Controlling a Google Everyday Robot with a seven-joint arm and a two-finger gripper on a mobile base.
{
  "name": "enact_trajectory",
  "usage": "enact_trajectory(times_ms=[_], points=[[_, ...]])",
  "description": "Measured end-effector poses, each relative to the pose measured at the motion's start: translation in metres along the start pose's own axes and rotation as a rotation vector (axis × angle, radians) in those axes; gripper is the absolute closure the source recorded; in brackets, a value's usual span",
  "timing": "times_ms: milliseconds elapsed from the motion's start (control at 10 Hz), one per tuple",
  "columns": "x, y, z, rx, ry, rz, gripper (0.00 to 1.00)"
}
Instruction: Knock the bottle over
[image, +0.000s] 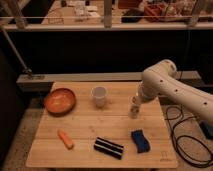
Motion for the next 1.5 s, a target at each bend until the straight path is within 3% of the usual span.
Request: enact_trajectory(times_ms=[1500], points=[[-0.017, -0.012, 0.016, 0.038, -0.055, 0.020, 0.97]])
